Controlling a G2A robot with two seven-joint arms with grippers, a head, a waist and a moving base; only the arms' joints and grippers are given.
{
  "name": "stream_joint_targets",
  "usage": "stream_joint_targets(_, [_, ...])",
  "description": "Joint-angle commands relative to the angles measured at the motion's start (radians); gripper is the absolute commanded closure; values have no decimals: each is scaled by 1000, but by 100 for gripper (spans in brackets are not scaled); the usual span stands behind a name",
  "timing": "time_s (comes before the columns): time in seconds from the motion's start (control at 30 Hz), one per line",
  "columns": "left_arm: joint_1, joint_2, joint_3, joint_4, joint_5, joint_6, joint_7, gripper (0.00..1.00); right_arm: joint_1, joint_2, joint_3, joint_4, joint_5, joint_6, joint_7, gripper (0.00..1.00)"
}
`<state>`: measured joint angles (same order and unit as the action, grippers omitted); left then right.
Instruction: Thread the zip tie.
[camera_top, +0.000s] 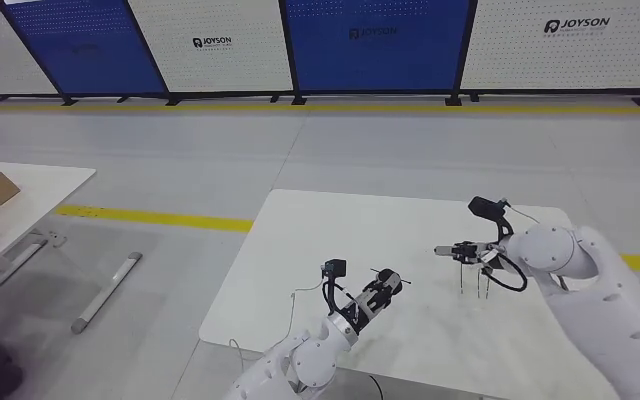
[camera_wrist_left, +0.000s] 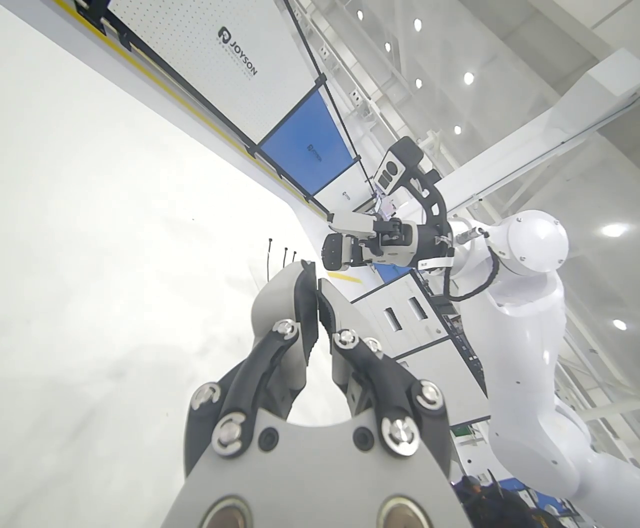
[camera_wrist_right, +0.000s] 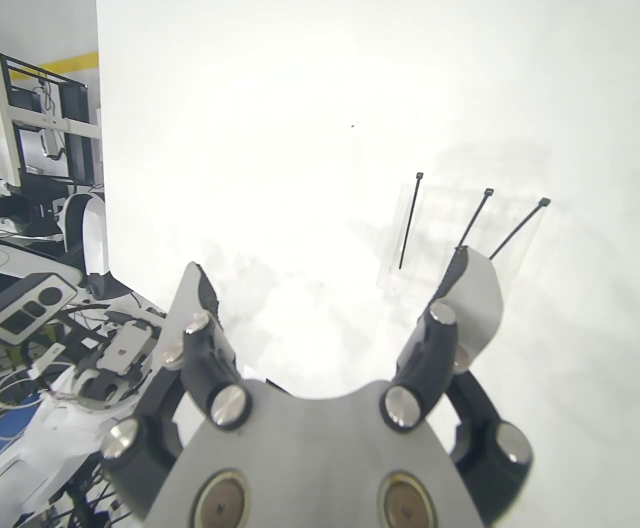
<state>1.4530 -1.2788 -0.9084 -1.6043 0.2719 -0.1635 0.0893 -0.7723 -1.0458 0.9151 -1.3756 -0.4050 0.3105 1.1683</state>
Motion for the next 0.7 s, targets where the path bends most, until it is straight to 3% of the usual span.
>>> stream_joint_targets(0.0, [0, 0, 0, 0, 0, 0, 0, 100, 0, 0, -2, 5, -7, -6, 4, 0])
stream_joint_targets(0.13, [0, 0, 0, 0, 0, 0, 0, 100, 2, 13, 36, 21, -27, -8, 39, 0])
stream_joint_targets(0.3, [0, 0, 0, 0, 0, 0, 0, 100, -16, 35, 71, -14, -107, 5, 103, 0])
stream_joint_targets(0.47, [0, 0, 0, 0, 0, 0, 0, 100, -27, 40, 48, -48, -207, 30, 125, 0])
stream_joint_targets(0.67, [0, 0, 0, 0, 0, 0, 0, 100, -27, 40, 48, -48, -207, 30, 125, 0])
